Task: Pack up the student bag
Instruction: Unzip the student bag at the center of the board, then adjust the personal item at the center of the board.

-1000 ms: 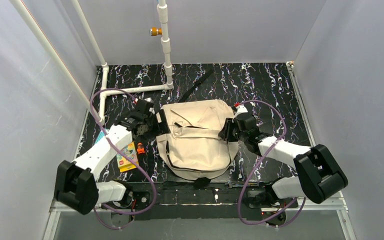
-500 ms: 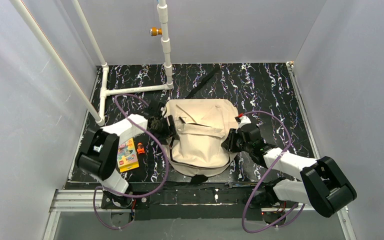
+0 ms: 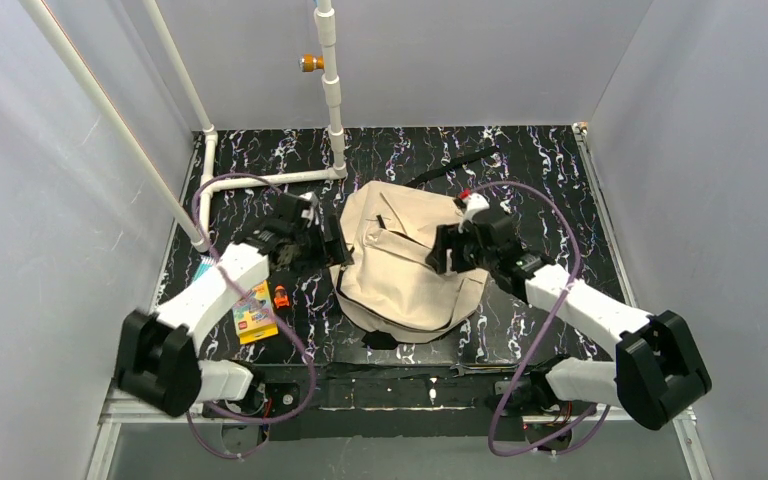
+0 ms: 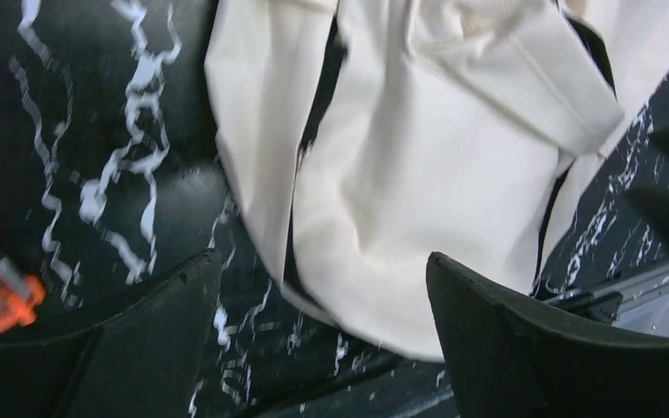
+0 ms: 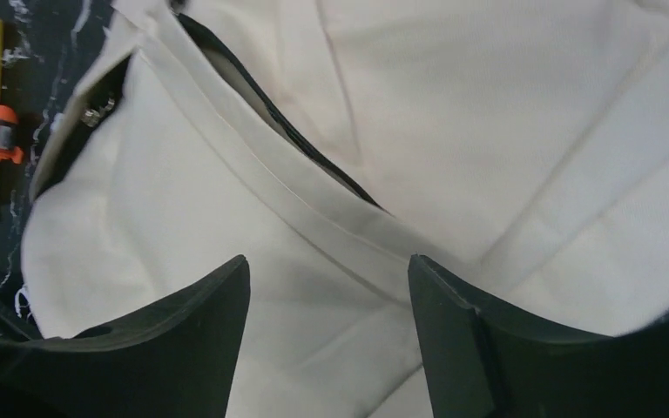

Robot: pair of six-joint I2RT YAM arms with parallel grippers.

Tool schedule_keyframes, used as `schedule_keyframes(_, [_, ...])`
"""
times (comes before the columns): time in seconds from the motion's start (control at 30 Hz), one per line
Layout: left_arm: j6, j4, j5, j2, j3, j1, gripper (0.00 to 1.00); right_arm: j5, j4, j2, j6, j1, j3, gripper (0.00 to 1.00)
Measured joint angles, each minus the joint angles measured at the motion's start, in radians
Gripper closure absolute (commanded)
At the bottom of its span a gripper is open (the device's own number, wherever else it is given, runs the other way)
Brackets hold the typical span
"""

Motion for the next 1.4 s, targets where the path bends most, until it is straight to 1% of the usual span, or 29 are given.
schedule_keyframes(0.03, [0.000,-0.020,-0.001,-0.055,-0.021,0.000,0.12,-0.005,-0.009,0.019,-0.012,0.007,0.040,0.17])
schedule_keyframes(0.07, [-0.002,-0.045,-0.008,-0.116,-0.040,0.000,0.12,-0.008,-0.013,0.039,-0.024,0.022,0.080,0.15])
schedule_keyframes(0.17, [-0.002,-0.156,-0.068,-0.301,-0.057,0.000,0.09,-0.018,-0.007,0.103,-0.051,0.115,0.175,0.13])
schedule_keyframes(0.27, [-0.008,-0.287,-0.183,-0.476,-0.028,0.000,0.05,-0.032,0.016,0.189,-0.061,0.233,0.248,0.11])
schedule_keyframes(0.37, [-0.036,-0.419,-0.313,-0.581,0.040,0.000,0.03,-0.046,0.039,0.308,-0.056,0.327,0.338,0.10])
schedule_keyframes(0.4, [-0.045,-0.457,-0.349,-0.602,0.062,0.000,0.02,-0.062,0.053,0.351,-0.051,0.371,0.369,0.10])
schedule_keyframes(0.5, [-0.073,-0.544,-0.442,-0.631,0.096,0.002,0.02,-0.101,0.095,0.446,-0.026,0.421,0.433,0.10])
schedule_keyframes(0.57, [-0.088,-0.597,-0.497,-0.602,0.096,0.005,0.02,-0.119,0.102,0.500,-0.007,0.433,0.472,0.10])
schedule_keyframes(0.63, [-0.091,-0.636,-0.551,-0.524,0.096,0.021,0.02,-0.132,0.101,0.542,0.005,0.433,0.500,0.10])
schedule_keyframes(0.7, [-0.075,-0.644,-0.579,-0.434,0.098,0.069,0.02,-0.140,0.101,0.567,0.019,0.434,0.509,0.09])
schedule_keyframes(0.8, [-0.023,-0.611,-0.582,-0.280,0.102,0.220,0.02,-0.145,0.094,0.576,0.031,0.436,0.509,0.09])
schedule_keyframes(0.87, [0.003,-0.567,-0.560,-0.217,0.095,0.332,0.02,-0.148,0.101,0.576,0.039,0.443,0.509,0.09])
schedule_keyframes(1.0, [0.005,-0.443,-0.413,-0.141,0.022,0.574,0.02,-0.163,0.104,0.576,0.045,0.458,0.509,0.09])
schedule_keyframes(1.03, [0.000,-0.423,-0.393,-0.125,0.007,0.602,0.02,-0.167,0.103,0.576,0.045,0.460,0.511,0.08])
schedule_keyframes(1.1, [-0.016,-0.373,-0.365,-0.095,-0.031,0.629,0.02,-0.175,0.099,0.583,0.045,0.465,0.528,0.08])
schedule_keyframes(1.2, [-0.040,-0.321,-0.352,-0.079,-0.080,0.628,0.02,-0.184,0.103,0.597,0.045,0.466,0.568,0.08])
schedule_keyframes(1.4, [-0.088,-0.219,-0.249,-0.013,-0.149,0.629,0.02,-0.186,0.124,0.600,0.045,0.466,0.604,0.06])
